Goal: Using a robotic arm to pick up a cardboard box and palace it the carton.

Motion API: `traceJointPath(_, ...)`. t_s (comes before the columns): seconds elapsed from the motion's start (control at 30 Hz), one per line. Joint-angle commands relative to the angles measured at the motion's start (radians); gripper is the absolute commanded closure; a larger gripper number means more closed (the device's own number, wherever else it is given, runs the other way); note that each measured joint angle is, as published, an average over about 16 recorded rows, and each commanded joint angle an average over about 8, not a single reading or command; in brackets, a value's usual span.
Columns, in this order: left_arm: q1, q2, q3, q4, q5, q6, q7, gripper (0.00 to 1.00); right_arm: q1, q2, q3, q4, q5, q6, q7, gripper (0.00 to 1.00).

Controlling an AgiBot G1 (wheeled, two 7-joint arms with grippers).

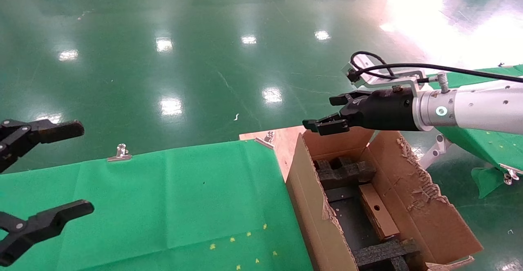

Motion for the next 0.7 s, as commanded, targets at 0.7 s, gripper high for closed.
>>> traceJointPath(0.7, 0.0, 0.0, 0.0, 0.0, 0.0, 0.0, 0.0, 0.0, -0.274, -0.045, 0.435, 0.047, 0.065, -0.248, -0.151, 0.0)
